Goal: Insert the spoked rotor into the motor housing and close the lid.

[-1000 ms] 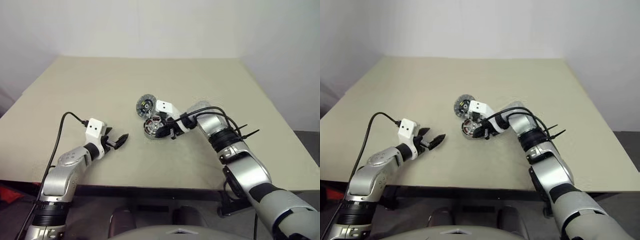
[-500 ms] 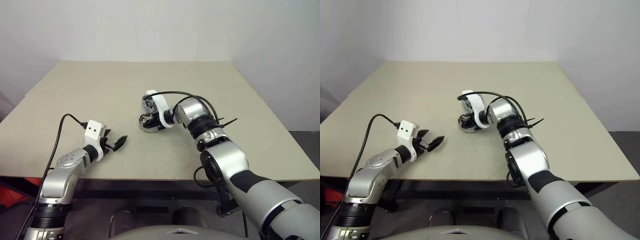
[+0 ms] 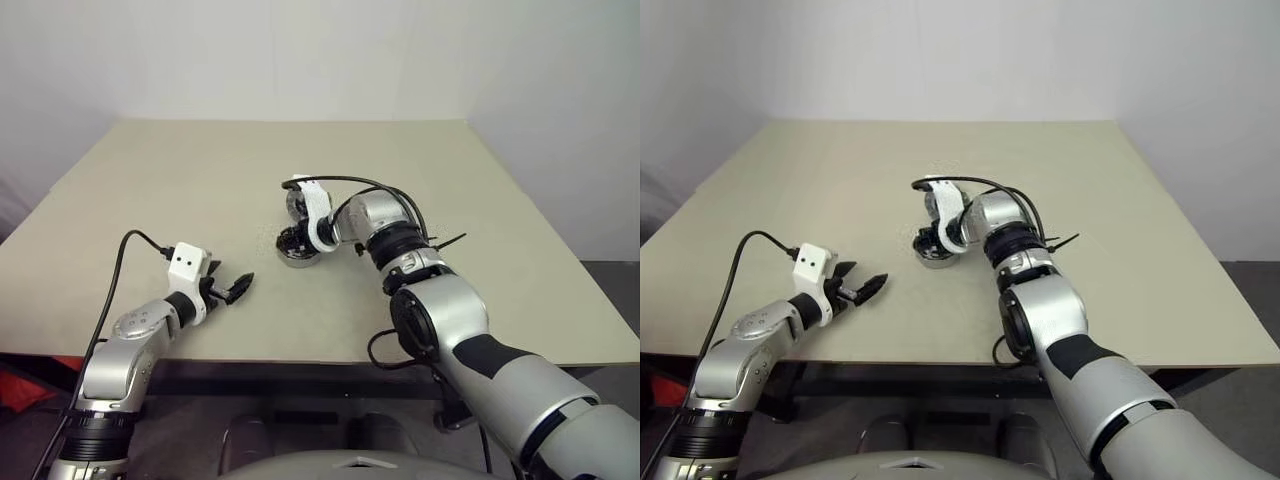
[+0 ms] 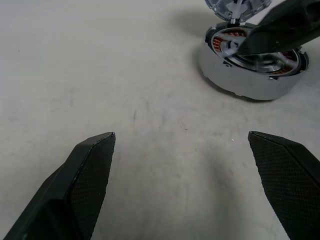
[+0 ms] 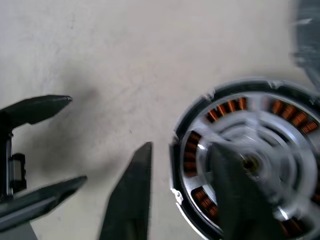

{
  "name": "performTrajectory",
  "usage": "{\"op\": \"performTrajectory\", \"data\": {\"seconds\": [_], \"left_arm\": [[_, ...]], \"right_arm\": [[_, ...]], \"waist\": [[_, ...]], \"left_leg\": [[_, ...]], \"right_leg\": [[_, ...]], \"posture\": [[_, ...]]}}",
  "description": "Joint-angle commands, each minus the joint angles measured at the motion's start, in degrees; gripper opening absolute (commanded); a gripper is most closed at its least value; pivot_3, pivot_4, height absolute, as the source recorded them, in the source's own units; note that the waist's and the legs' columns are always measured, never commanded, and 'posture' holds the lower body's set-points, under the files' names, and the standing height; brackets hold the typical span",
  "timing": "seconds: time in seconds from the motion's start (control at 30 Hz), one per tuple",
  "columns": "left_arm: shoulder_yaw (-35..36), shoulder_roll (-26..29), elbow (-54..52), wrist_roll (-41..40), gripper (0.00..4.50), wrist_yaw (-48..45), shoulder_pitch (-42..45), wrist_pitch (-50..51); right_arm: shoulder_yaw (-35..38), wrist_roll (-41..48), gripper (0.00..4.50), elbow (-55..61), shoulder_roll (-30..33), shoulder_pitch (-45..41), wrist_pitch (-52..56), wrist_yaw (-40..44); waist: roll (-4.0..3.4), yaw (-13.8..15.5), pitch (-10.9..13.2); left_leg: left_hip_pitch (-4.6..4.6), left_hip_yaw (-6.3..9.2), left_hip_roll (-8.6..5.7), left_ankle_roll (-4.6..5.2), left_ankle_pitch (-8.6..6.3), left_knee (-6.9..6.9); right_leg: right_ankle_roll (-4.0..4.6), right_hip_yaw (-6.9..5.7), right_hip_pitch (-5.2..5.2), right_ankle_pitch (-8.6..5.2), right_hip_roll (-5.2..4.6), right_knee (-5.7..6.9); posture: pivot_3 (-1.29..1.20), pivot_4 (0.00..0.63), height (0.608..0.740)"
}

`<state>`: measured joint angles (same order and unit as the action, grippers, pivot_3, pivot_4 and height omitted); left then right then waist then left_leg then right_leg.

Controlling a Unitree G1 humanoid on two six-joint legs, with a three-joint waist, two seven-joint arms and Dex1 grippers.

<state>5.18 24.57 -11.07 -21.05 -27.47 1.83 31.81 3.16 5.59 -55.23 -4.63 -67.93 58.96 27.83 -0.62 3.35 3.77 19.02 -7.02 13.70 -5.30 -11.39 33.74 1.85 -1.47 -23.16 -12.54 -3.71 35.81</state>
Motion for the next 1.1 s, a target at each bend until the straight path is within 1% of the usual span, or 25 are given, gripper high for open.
{"op": "performTrajectory", "data": {"seconds": [0.03,0.07,0.1,0.17,0.2,0.23,0.27,0.33,0.37,0.4,0.43,0.47,0.5,0.53,0.57,0.6,0.63,0.73,0.77,0.9,1.1], "left_arm": [[1.00,0.58,-1.92,-0.16,4.50,-0.08,0.69,-0.11],[1.03,0.59,-2.00,-0.17,4.50,-0.07,0.61,-0.09],[1.03,0.57,-2.06,-0.18,4.50,-0.05,0.52,-0.06],[0.93,0.47,-1.80,-0.09,4.50,-0.02,0.49,-0.10],[0.87,0.44,-1.67,-0.03,4.50,-0.01,0.51,-0.13],[0.87,0.41,-1.58,-0.01,4.50,0.01,0.55,-0.13],[0.89,0.40,-1.57,-0.03,4.50,0.02,0.58,-0.10],[1.02,0.42,-1.48,-0.11,4.50,0.01,0.63,-0.08],[1.07,0.41,-1.38,-0.14,4.50,-0.02,0.65,-0.08],[1.09,0.40,-1.32,-0.17,4.50,-0.03,0.66,-0.07],[1.06,0.41,-1.26,-0.15,4.50,-0.06,0.67,-0.10],[0.95,0.42,-1.10,-0.07,4.50,-0.11,0.78,-0.19],[0.86,0.41,-0.85,0.00,4.50,-0.17,0.99,-0.27],[0.75,0.42,-0.56,0.08,4.50,-0.25,1.27,-0.36],[0.67,0.46,-0.33,0.15,4.50,-0.35,1.52,-0.47],[0.64,0.49,-0.16,0.18,4.50,-0.43,1.67,-0.55],[0.53,0.54,0.13,0.26,4.50,-0.55,1.94,-0.64],[0.21,0.60,0.81,0.47,4.50,-0.79,2.72,-0.83],[0.18,0.61,0.91,0.50,4.50,-0.85,2.89,-0.83],[0.21,0.67,1.04,0.63,4.50,-1.09,3.14,-0.88],[0.55,0.57,0.29,0.83,4.50,-1.13,2.34,-0.71]], "right_arm": [[-2.00,-0.78,2.47,0.49,1.41,-0.37,2.45,-1.34],[-2.48,-0.33,2.47,1.12,1.45,-0.53,3.27,-0.26],[-3.58,0.76,2.47,2.74,1.61,-0.91,5.01,2.63],[-7.52,3.93,2.47,8.44,2.95,-1.21,8.09,11.92],[-9.19,4.88,2.47,10.75,3.74,-1.04,8.60,15.18],[-10.77,5.72,2.47,12.85,4.73,-0.73,8.47,18.35],[-13.14,6.65,2.47,16.00,6.29,0.12,7.45,22.61],[-16.51,8.24,2.47,24.43,10.16,3.22,-0.61,32.00],[-17.69,8.27,2.47,27.67,12.67,4.52,-7.45,37.08],[-18.31,8.21,2.47,29.52,14.34,5.34,-12.13,40.21],[-19.26,7.83,2.47,30.07,16.00,5.63,-16.05,43.21],[-20.58,6.53,2.47,29.63,18.05,5.93,-22.64,46.82],[-22.11,4.68,2.47,28.51,20.10,6.24,-30.21,50.06],[-24.14,1.70,2.47,26.27,22.38,6.63,-40.79,52.50],[-25.86,-0.92,2.47,23.78,23.94,6.70,-48.93,53.75],[-26.83,-2.55,2.47,21.65,24.66,6.58,-54.13,54.33],[-28.17,-4.80,2.47,18.63,25.39,6.14,-59.53,54.49],[-32.48,-12.84,2.47,9.79,26.69,4.62,-75.07,51.76],[-33.42,-14.86,2.47,7.28,26.65,4.09,-78.65,50.69],[-34.95,-19.65,2.47,-0.75,24.83,2.22,-86.36,47.49],[-34.19,-23.04,2.47,-7.55,22.16,-0.46,-89.89,43.50]], "waist": [[0.01,0.51,-0.01],[0.02,0.71,-0.01],[0.03,0.79,-0.02],[0.04,0.89,-0.01],[0.04,0.91,-0.01],[0.04,0.93,-0.02],[0.05,0.96,-0.02],[0.09,1.20,-0.04],[0.12,1.40,-0.06],[0.14,1.64,-0.08],[0.14,1.89,-0.07],[0.15,1.95,-0.08],[0.17,1.97,-0.09],[0.18,2.01,-0.09],[0.20,2.04,-0.10],[0.22,2.02,-0.11],[0.22,1.98,-0.11],[0.23,1.79,-0.10],[0.24,1.75,-0.10],[0.24,1.13,-0.09],[0.23,0.44,-0.09]], "left_leg": [[-0.01,0.00,-0.02,-0.01,0.01,-0.12],[-0.01,-0.01,-0.02,-0.03,0.02,-0.20],[0.00,-0.01,-0.03,-0.10,0.06,-0.30],[0.07,-0.02,-0.02,-0.18,0.11,-0.48],[0.12,-0.02,0.00,-0.20,0.12,-0.49],[0.17,-0.02,0.04,-0.22,0.13,-0.51],[0.23,-0.02,0.10,-0.25,0.15,-0.58],[0.56,-0.02,0.27,-0.47,0.25,-0.81],[0.74,-0.01,0.33,-0.55,0.21,-0.82],[0.92,-0.01,0.35,-0.58,0.13,-0.79],[1.02,-0.02,0.35,-0.57,0.05,-0.73],[1.18,-0.03,0.33,-0.53,0.00,-0.67],[1.26,-0.04,0.31,-0.51,0.00,-0.64],[1.26,-0.04,0.31,-0.50,-0.04,-0.63],[1.26,-0.05,0.32,-0.48,-0.08,-0.62],[1.25,-0.09,0.32,-0.44,-0.12,-0.62],[1.22,-0.14,0.31,-0.44,-0.12,-0.60],[1.23,-0.17,0.32,-0.48,-0.09,-0.46],[1.20,-0.17,0.33,-0.46,-0.09,-0.42],[1.14,-0.17,0.33,-0.37,-0.03,-0.32],[1.14,-0.16,0.42,-0.31,-0.06,0.03]], "right_leg": [[0.00,0.01,0.01,0.00,0.00,-0.02],[-0.01,0.01,-0.01,0.01,0.00,-0.02],[-0.01,0.01,-0.01,0.01,0.00,-0.03],[-0.03,0.01,-0.03,0.18,0.00,-0.03],[0.00,0.01,-0.06,0.46,0.02,-0.02],[0.00,0.00,-0.09,0.60,0.05,-0.01],[0.20,0.00,-0.15,0.77,0.11,0.00],[0.33,-0.04,-0.27,0.77,0.33,-0.16],[0.31,-0.07,-0.37,0.69,0.38,-0.18],[0.22,-0.09,-0.51,0.72,0.39,-0.18],[0.11,-0.10,-0.73,0.79,0.39,-0.16],[0.10,-0.09,-0.95,0.80,0.39,-0.14],[0.10,-0.08,-1.02,0.80,0.39,-0.15],[0.11,-0.09,-1.02,0.79,0.38,-0.16],[0.14,-0.09,-1.02,0.77,0.38,-0.16],[0.36,-0.10,-1.02,0.64,0.35,-0.14],[0.40,-0.08,-1.01,0.62,0.32,-0.12],[0.48,-0.04,-0.97,0.58,0.31,-0.03],[0.53,-0.03,-0.95,0.61,0.31,0.02],[0.69,0.00,-0.95,0.71,0.31,0.25],[0.73,0.01,-1.00,0.68,0.34,0.66]], "posture": [[0.00,0.000,0.740],[0.00,0.000,0.740],[0.00,0.000,0.740],[0.00,0.000,0.740],[0.00,0.000,0.740],[0.00,0.000,0.740],[0.00,0.000,0.740],[0.00,0.000,0.740],[0.00,0.000,0.740],[0.00,0.000,0.740],[0.00,0.000,0.740],[0.00,0.000,0.740],[0.00,0.000,0.740],[0.00,0.000,0.740],[0.00,0.000,0.740],[0.00,0.000,0.740],[0.00,0.000,0.740],[0.00,0.000,0.740],[0.00,0.000,0.740],[0.00,0.000,0.740],[0.00,0.000,0.740]]}}
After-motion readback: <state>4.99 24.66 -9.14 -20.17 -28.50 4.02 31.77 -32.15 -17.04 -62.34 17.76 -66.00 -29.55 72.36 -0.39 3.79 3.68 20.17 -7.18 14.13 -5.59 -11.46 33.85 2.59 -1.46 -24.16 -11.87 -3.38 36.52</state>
